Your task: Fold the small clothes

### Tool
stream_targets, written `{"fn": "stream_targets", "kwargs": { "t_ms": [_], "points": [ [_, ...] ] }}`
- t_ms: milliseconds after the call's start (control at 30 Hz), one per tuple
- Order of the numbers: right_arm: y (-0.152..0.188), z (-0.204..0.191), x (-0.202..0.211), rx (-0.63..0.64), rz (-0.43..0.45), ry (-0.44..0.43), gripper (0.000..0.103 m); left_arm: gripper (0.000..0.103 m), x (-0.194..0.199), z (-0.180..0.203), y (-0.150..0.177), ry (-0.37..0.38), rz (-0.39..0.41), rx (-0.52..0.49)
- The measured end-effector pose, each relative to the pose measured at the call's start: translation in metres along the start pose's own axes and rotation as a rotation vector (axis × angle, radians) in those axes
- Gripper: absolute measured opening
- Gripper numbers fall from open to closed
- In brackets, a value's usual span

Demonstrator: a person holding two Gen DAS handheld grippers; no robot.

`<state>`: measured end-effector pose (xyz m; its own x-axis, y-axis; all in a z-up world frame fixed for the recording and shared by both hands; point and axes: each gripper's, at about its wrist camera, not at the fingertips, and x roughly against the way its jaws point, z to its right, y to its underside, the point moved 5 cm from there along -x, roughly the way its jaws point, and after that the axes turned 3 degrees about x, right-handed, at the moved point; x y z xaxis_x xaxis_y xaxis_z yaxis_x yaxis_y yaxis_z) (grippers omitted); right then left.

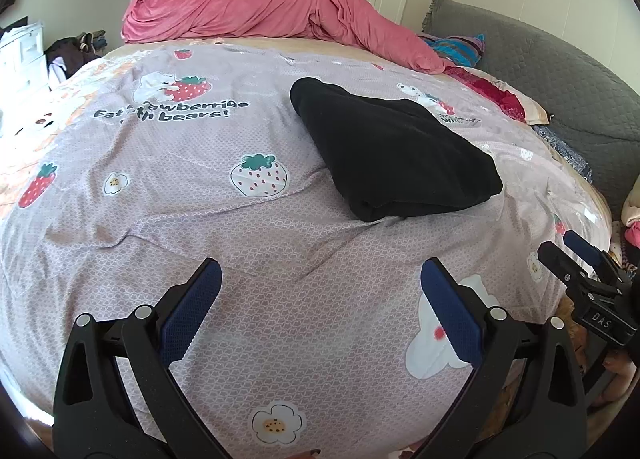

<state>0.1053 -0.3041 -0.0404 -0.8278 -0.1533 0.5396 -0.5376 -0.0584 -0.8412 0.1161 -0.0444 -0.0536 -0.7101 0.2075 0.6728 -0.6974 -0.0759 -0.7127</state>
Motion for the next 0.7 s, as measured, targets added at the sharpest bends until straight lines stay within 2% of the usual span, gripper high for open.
{"fn": "stream_targets", "kwargs": {
  "t_ms": [700],
  "points": [
    [0.0005,0.0016,-0.0021,0.002,-0.006,0.002,0.099,0.094,0.0025,-0.0006,0.0007,0.004,-0.004,0.007]
  ]
}}
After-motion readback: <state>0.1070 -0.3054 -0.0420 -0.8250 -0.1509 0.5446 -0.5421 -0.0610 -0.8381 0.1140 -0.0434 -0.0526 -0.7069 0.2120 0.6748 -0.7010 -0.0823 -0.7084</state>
